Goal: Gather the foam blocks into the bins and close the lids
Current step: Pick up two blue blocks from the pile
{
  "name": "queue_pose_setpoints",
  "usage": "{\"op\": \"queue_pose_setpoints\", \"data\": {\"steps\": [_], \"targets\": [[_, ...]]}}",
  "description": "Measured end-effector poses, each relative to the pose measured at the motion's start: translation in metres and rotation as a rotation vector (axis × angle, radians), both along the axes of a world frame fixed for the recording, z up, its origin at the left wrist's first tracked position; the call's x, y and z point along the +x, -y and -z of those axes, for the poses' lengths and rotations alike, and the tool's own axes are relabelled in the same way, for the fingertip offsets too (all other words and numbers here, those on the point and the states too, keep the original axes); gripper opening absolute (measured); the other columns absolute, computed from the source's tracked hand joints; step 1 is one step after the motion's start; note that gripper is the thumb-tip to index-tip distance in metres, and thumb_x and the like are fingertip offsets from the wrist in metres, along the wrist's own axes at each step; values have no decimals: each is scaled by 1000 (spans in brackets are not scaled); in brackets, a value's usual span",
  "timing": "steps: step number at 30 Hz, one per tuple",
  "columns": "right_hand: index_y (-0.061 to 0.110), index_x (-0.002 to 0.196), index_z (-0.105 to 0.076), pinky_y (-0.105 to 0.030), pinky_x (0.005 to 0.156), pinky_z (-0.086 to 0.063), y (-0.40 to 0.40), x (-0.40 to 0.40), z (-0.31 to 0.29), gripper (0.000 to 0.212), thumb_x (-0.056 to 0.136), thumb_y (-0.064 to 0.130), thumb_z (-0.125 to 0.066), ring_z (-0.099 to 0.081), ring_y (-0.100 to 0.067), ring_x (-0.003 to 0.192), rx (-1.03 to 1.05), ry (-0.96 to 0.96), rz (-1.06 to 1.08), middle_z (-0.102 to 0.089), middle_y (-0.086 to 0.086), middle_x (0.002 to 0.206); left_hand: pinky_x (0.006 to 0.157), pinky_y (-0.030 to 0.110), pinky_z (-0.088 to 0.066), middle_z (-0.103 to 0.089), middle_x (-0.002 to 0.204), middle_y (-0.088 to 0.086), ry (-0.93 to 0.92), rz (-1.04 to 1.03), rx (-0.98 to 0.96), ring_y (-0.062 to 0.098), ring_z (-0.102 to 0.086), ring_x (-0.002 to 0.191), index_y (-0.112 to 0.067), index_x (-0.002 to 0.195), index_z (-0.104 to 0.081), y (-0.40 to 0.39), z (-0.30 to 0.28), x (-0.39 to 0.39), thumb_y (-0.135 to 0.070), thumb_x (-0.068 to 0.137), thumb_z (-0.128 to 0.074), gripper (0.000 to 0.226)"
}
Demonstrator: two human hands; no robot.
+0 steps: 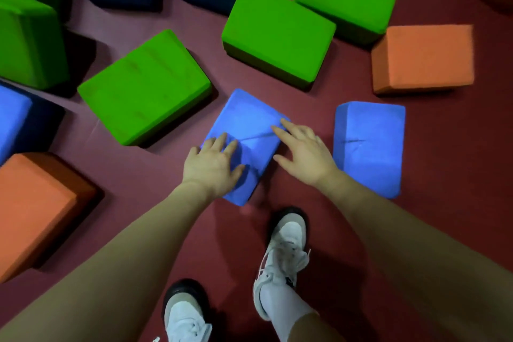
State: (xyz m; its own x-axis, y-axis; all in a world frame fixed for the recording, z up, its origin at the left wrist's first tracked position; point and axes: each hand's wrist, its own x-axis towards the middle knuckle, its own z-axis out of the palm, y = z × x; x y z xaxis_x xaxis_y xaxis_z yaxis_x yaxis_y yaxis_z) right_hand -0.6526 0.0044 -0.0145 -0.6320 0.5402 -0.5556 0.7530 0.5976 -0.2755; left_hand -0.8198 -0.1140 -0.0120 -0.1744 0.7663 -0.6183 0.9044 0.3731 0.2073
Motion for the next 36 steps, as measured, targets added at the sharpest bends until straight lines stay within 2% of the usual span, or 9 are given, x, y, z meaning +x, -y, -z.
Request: {"op": "queue_pose_setpoints", "data": {"steps": [5,10,15,18,22,27,32,34,36], "targets": [[36,152,-12,-49,113,-18,8,5,45,82,88,46,-61,-5,-37,146,18,3,-125,7,7,161,116,42,-10,10,161,2,0,-58,-9,21,3,148,-19,153,0,15,46,5,-70,88,-33,89],[35,148,-32,-68,106,-18,14,9,58,88,73,44,-77,-12,-49,141,141,-121,-218,-14,-2,161,117,48,-3,14,160,0,3,-73,19,19,8,148,-22,153,7,24,55,-5,-82,66,-5,106],[39,146,-32,-78,96,-25,2,-13,52,76,78,54,-64,-13,-56,139,179,-180,-239,-17,-6,160,118,45,2,12,160,5,46,-47,1,21,6,148,-19,152,8,22,50,-33,-84,63,-2,111],[37,143,-36,-72,95,-33,-1,-28,44,66,82,60,-46,-18,-56,137,175,-262,-249,-23,-7,158,118,45,-10,-8,159,18,90,-53,39,31,-14,146,-17,154,-5,17,35,-39,-84,66,-8,110],[32,146,-37,-59,99,-39,1,-59,30,74,80,65,-40,-21,-50,139,189,-299,-125,-21,-9,158,98,50,-43,-41,143,27,63,-71,241,43,-52,120,-3,145,-35,31,28,-31,-69,80,-34,93],[23,148,-35,-56,104,-36,17,-80,25,83,79,69,-40,-24,-50,138,203,-290,6,-19,-13,159,80,43,-53,-47,140,22,-40,-155,415,38,-63,103,-6,140,-39,40,19,-29,-47,86,-43,68],[18,147,-37,-49,115,-18,20,-85,29,76,83,57,-52,-15,-49,140,121,-421,80,-16,-17,159,74,45,-51,-36,151,15,-82,-84,350,40,-59,103,-12,147,-25,47,25,-34,-65,58,-71,113],[20,147,-37,-46,115,-21,20,-82,27,68,87,44,-60,-14,-46,142,101,-447,101,-15,-14,159,71,45,-51,-37,151,12,-62,-114,357,41,-60,98,-12,147,-23,44,23,-36,-56,56,-77,115],[22,147,-37,-41,113,-25,20,-77,22,64,90,34,-63,-14,-39,144,73,-467,134,-14,-9,160,69,45,-52,-39,150,11,-26,-126,381,41,-61,94,-10,146,-25,42,19,-37,-55,64,-65,102]]}}
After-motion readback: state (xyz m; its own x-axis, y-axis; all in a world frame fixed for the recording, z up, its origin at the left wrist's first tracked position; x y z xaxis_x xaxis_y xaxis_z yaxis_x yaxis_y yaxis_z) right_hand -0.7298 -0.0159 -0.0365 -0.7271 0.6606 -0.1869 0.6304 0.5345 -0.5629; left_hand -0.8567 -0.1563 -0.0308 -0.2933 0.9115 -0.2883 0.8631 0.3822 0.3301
